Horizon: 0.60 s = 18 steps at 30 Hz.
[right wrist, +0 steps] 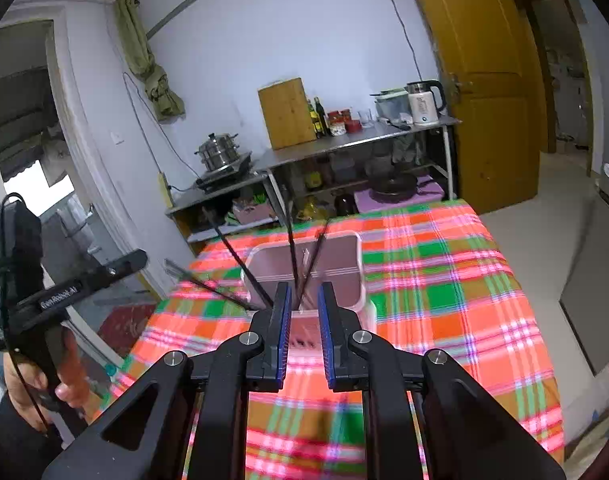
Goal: Organize utensils
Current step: 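Withdraw both tools from the basket toward the wooden chopsticks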
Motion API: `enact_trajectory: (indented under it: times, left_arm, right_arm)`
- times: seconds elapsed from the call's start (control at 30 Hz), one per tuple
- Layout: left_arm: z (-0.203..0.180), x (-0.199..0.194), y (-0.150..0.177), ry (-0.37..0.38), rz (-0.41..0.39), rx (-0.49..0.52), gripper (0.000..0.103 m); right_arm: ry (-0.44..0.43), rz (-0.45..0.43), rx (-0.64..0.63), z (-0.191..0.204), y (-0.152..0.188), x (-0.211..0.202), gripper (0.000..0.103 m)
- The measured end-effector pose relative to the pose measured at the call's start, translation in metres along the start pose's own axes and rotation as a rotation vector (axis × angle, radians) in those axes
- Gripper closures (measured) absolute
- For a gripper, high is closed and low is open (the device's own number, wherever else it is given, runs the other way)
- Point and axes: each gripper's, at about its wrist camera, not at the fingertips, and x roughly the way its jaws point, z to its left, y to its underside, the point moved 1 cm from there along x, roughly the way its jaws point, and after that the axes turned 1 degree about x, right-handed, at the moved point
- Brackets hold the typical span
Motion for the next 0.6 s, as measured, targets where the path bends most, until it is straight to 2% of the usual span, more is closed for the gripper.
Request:
enact_trajectory:
  times: [0.27, 0.4, 0.6]
  left_arm:
    - [-0.006, -0.013, 0.066, 0.002, 0.059, -0.020, 0.093]
    - [-0.005, -0.010, 0.100, 0.010, 0.112, -0.039, 0.093]
    - [-0.006, -0.003, 0.133, 0.021, 0.178, -0.051, 0.093]
  right_arm:
    - [0.049, 0.080, 0.009, -0.026, 0.057, -0.022, 0.089]
    - [0.066, 0.149, 0.023, -0.040, 0.088, -0.017, 0.089]
    - [0.084, 0.250, 0.025, -0.055, 0.127, 0.001, 0.089]
